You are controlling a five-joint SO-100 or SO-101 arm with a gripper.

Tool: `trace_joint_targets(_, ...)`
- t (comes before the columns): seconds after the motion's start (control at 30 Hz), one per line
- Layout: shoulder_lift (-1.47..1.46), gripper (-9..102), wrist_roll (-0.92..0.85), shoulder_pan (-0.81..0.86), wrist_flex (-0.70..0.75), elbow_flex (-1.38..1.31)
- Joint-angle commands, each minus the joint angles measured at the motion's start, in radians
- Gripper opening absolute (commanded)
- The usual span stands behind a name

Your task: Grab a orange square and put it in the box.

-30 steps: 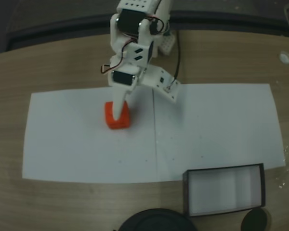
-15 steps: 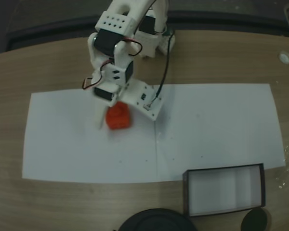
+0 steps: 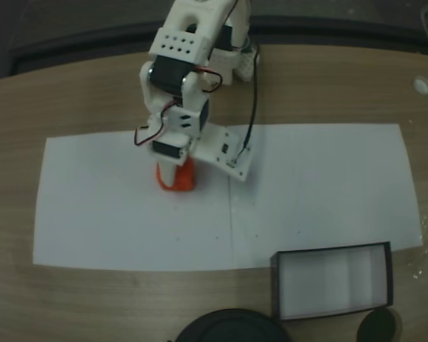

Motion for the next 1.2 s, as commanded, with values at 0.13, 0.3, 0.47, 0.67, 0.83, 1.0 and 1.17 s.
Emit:
trace_joint_targets(0.13, 0.002, 13, -0.028, -0.035, 0.015, -0.08)
trace_joint_targets(0.3, 0.067, 13, -0.021, -0.204, 0.129, -0.325)
trace_joint_targets(0.47, 0.066, 13, -0.023, -0.469, 0.239, -0.692)
trace_joint_targets(0.67, -0.124, 13, -0.029, -0.692, 0.252, -1.066)
trace_joint_targets(0.83, -0.391, 13, -0.029, -0.719, 0.259, -1.382)
trace_joint_targets(1.0, -0.63, 13, -0.025, -0.713, 0.321, -1.632)
trace_joint_targets(1.17, -0.792, 13, -0.021, -0.693, 0.359, -1.766)
